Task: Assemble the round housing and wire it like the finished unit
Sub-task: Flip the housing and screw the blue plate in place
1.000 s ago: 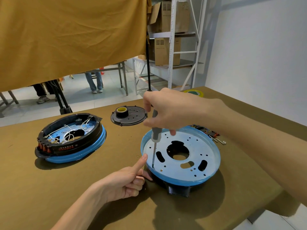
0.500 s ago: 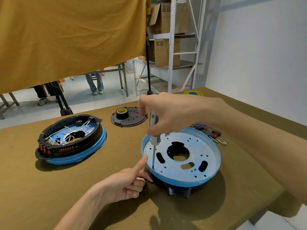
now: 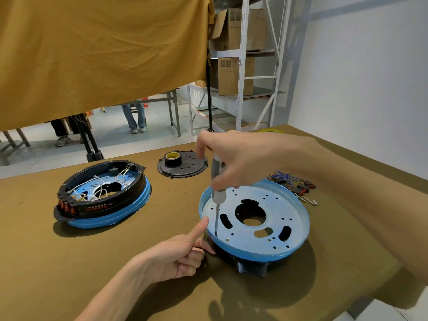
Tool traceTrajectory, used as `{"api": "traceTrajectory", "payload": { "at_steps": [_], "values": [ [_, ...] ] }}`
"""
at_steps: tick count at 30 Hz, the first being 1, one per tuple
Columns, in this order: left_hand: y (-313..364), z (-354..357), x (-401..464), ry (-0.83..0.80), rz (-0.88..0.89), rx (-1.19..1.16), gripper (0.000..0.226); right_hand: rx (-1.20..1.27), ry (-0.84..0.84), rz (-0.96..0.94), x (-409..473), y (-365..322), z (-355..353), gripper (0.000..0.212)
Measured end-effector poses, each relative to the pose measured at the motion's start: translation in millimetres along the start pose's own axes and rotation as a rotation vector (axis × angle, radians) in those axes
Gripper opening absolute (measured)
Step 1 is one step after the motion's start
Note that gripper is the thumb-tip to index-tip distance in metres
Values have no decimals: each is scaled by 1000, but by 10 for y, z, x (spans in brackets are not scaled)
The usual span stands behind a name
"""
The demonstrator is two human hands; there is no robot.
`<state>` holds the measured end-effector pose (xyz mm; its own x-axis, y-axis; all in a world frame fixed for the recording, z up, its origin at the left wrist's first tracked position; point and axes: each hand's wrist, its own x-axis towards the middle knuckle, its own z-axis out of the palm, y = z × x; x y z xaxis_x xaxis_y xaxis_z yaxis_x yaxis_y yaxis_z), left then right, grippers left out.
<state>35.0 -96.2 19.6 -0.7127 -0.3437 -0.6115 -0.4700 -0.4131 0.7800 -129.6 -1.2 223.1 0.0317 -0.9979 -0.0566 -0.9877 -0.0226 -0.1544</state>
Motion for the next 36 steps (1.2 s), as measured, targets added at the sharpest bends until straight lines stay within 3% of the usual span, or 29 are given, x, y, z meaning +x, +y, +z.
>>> {"api": "traceTrajectory", "payload": {
  "at_steps": [3,7,9,11,15,17,19,23,25,27,32,34,36],
  "values": [
    [0,-1,9,1,-2,6,93,-121,136,10,35,-25,54,39],
    [-3,-8,13,0,-8,-6,89,22,5,-20,18,6,-2,43],
    [-4,-15,13,0,-10,-8,89,-59,78,-11,41,7,33,29],
    [-5,-18,19,2,-12,-9,89,-157,171,-1,62,1,66,31],
    [-9,-27,25,0,-12,-23,89,27,-17,4,19,38,-10,39],
    [-12,-32,28,-4,-11,-19,90,-9,46,0,36,26,36,29],
    [-14,-35,32,-4,-9,-16,91,-101,149,-10,60,3,78,33],
    [-17,-42,38,-8,-6,-23,91,49,-14,-34,24,10,6,44],
    [-18,-39,38,-9,-4,-22,91,-9,62,-37,40,-12,54,33],
    [-21,-34,40,-5,1,-17,92,-125,180,-33,67,-27,104,35],
    [-21,-27,25,-8,8,-19,91,34,-7,-1,14,9,11,45],
    [-22,-31,28,-10,6,-17,91,-36,102,5,26,-13,67,35],
    [-25,-33,34,-12,3,-20,91,-105,163,-7,38,-23,94,40]
  ]
}}
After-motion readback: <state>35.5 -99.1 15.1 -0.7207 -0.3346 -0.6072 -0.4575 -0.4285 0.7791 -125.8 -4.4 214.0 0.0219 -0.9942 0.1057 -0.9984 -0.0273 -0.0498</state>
